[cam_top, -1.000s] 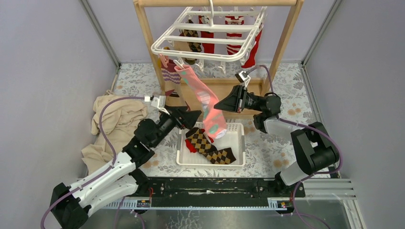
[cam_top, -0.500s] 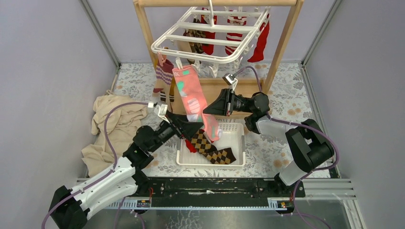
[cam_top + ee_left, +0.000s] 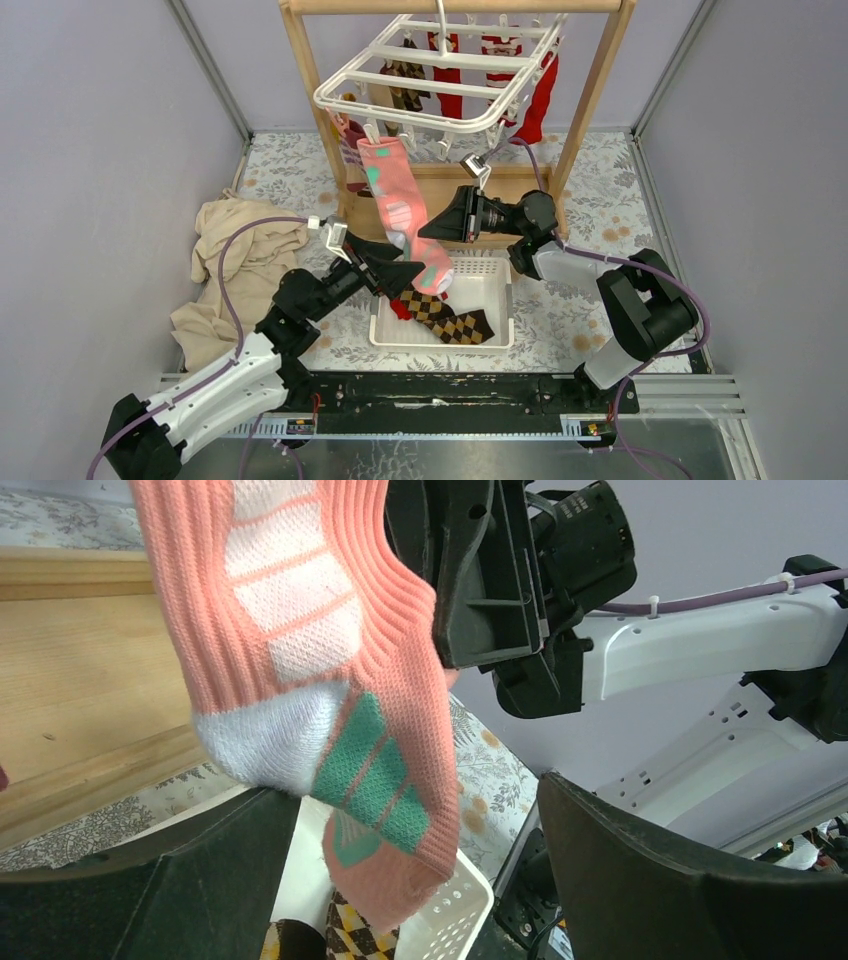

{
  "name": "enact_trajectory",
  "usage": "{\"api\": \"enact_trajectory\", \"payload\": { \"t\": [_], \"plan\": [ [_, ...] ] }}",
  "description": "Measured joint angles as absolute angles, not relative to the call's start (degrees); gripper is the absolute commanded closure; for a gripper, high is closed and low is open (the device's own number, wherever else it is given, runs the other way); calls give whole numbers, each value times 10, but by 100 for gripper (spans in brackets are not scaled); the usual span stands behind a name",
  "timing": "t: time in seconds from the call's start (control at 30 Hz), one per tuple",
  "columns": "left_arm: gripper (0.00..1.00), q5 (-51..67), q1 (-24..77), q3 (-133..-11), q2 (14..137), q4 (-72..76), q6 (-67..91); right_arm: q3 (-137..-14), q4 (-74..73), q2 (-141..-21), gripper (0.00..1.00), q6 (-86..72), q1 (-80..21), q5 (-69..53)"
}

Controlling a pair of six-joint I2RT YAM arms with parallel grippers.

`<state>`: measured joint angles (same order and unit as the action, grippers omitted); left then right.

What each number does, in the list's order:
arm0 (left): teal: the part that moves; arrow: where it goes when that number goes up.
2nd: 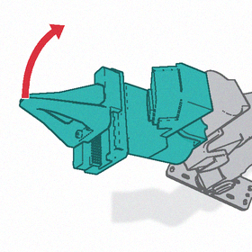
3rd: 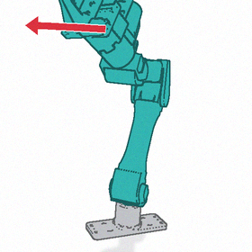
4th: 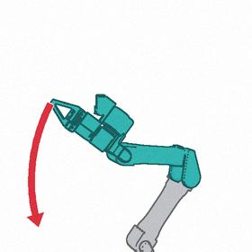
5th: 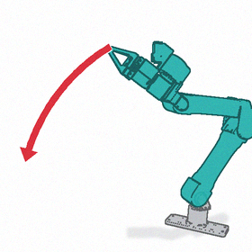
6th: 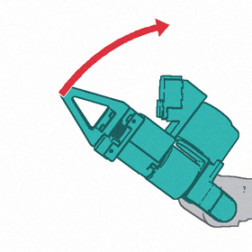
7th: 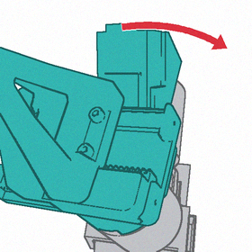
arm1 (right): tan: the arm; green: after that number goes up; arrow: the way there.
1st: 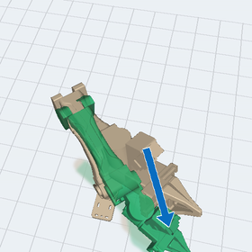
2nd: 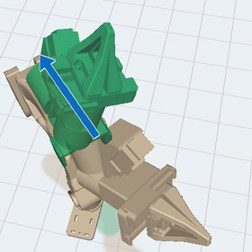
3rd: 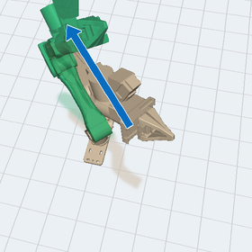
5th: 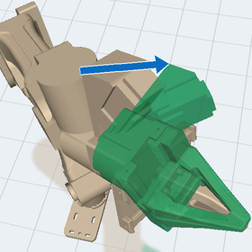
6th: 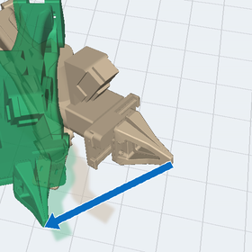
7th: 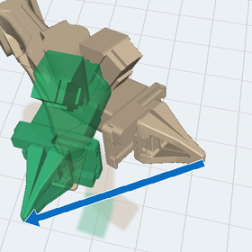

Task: Remove the socks clipped to the hanger
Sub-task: Remove the sock from the hanger.

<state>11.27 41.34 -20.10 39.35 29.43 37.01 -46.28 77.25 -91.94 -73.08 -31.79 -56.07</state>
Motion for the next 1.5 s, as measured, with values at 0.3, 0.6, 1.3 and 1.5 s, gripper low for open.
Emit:
{"api": "enact_trajectory", "payload": {
  "t": [0.3,0.6,1.3,1.5],
  "plan": [
    [50,113,413,-195,413,307,371,-484,750,-919,89,-719,-339,-550],
    [84,105,414,-201,406,279,361,-490,717,-919,73,-696,-357,-545],
    [85,-7,414,-322,291,-19,367,-536,214,-679,51,-317,-433,-302],
    [85,-7,414,-347,279,-62,371,-591,107,-661,50,-208,-544,-166]
  ]
}}
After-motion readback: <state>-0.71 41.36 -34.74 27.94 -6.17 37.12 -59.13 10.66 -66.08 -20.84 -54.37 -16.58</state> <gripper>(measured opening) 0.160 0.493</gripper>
